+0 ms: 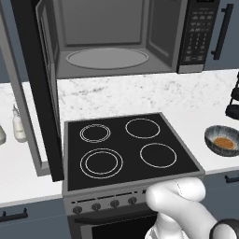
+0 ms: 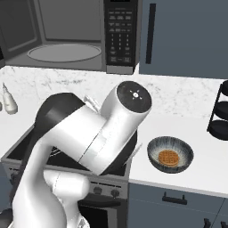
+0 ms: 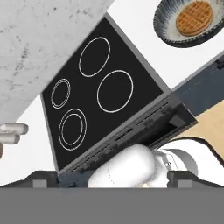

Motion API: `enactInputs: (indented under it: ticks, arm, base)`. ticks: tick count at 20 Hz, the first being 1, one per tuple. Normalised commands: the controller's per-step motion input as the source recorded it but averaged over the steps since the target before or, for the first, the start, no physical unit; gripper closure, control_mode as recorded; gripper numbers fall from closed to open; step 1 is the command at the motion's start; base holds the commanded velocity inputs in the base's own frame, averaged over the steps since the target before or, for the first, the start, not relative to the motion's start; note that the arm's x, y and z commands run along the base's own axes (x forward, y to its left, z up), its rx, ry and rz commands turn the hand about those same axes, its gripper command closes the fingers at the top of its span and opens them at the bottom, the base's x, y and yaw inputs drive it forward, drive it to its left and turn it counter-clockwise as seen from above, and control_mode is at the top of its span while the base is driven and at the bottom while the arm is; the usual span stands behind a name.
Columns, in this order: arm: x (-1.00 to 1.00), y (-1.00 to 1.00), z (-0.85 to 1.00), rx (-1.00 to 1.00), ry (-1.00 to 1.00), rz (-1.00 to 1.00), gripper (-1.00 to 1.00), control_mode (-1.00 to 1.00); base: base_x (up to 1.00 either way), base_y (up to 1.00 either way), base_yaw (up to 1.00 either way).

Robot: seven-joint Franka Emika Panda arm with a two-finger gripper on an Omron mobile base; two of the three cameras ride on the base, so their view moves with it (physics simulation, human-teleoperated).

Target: Open the microwave, place the bowl with waffle inside the microwave, then close the microwave door and turn it on.

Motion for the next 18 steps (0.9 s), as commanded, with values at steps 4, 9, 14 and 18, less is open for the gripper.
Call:
enactInputs:
  ticks: [4, 9, 14, 18]
  arm:
    - [0.78, -0.89, -1.0, 0.0, 0.31, -0.24, -1.0, -1.0]
    - [0.91, -0.71, -1.0, 0.0, 0.24, -0.23, -1.0, -1.0]
    - [0.65, -0.7, -0.94, 0.02, 0.21, -0.34, -1.0, -1.0]
    - [0.17, -0.59, -0.35, 0.04, 0.17, -0.28, -1.0, -1.0]
  base:
    - [0.0, 0.0, 0.0]
    - [0.0, 0.0, 0.0]
    - [0.0, 0.0, 0.0]
    - [0.0, 0.0, 0.0]
